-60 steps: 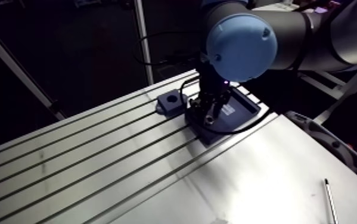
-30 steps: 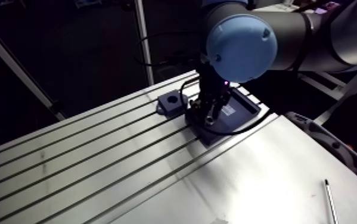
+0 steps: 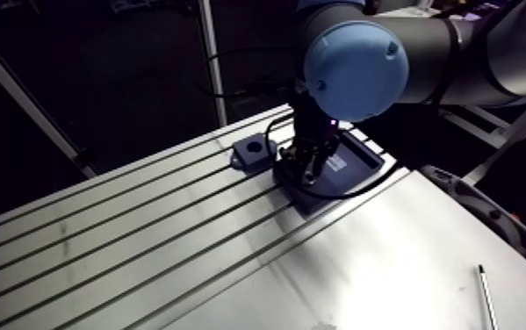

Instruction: Pick up the bearing and press it into the housing until flush.

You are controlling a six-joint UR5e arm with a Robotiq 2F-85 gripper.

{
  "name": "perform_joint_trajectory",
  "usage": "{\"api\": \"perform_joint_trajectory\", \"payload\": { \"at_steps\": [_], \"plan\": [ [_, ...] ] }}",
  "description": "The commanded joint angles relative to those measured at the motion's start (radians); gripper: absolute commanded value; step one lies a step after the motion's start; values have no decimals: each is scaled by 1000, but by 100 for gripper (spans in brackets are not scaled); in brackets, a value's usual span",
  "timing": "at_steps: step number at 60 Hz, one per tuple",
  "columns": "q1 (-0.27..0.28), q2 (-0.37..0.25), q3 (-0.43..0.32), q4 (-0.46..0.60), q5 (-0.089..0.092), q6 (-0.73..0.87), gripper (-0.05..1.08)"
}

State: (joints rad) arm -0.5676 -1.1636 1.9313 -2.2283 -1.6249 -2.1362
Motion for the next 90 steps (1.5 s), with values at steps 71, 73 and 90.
{"api": "perform_joint_trajectory", "payload": {
  "at_steps": [71, 73, 90],
  "plan": [
    [3, 6, -2, -3, -33, -1, 54],
    [3, 6, -2, -3, -33, -2, 54],
    [3, 7, -5, -3, -33, -2, 58]
  ]
}}
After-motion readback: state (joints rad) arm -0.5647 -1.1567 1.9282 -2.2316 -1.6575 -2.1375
